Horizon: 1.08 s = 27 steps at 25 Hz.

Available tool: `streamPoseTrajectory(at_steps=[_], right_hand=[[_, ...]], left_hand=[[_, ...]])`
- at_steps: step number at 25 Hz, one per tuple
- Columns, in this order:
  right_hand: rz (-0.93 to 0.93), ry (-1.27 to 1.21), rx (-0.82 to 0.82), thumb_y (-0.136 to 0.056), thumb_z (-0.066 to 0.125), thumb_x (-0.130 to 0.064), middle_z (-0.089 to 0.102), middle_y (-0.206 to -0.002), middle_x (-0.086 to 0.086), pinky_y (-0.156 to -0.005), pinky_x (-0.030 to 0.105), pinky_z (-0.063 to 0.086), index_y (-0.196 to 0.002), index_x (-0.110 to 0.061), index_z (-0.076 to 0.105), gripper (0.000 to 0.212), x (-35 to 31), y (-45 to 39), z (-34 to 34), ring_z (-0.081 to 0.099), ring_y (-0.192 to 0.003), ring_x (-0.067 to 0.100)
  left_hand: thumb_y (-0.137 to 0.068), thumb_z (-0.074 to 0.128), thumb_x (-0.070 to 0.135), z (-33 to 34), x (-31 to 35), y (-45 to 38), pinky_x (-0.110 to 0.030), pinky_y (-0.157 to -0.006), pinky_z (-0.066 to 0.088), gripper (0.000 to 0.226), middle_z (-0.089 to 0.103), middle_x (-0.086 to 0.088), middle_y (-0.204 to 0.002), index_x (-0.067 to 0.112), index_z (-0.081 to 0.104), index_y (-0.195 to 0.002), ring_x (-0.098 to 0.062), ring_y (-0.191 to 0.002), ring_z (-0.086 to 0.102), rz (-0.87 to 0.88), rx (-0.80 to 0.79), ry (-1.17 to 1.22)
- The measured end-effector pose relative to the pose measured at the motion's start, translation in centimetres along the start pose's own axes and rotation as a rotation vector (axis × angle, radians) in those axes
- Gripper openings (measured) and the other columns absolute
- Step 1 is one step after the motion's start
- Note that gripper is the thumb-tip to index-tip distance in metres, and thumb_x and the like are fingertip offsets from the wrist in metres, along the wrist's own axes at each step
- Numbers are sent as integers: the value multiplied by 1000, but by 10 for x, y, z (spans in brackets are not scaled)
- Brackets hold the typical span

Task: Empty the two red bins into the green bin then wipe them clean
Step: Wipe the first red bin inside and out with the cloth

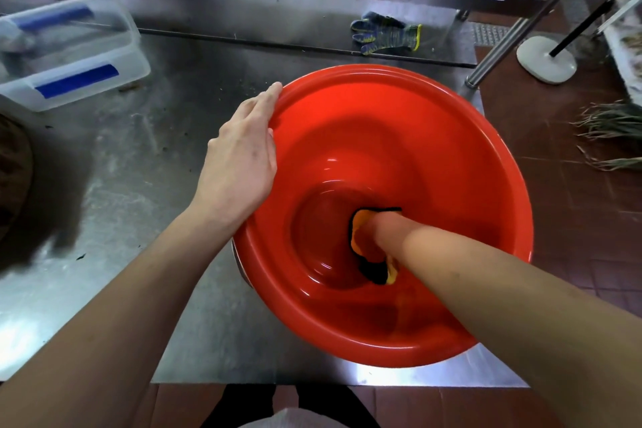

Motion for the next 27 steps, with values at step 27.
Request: streamPoseTrajectory(at_steps=[27], right_hand=[[-558, -1029, 408, -89, 62, -21, 72, -113, 4, -92, 34, 56, -134, -26, 62, 45, -33, 184, -42, 67, -103, 22]], left_hand=[[-104, 42, 11, 8, -3, -2, -52, -97, 43, 58, 44, 2, -154, 29, 30, -158, -32, -129, 52, 19, 33, -49]])
Point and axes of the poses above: each hand's wrist, its own y-axis away from the middle knuckle, its own z-axis out of the palm, x = y × z, the point moved 5 cm from there along -y, towards the middle knuckle
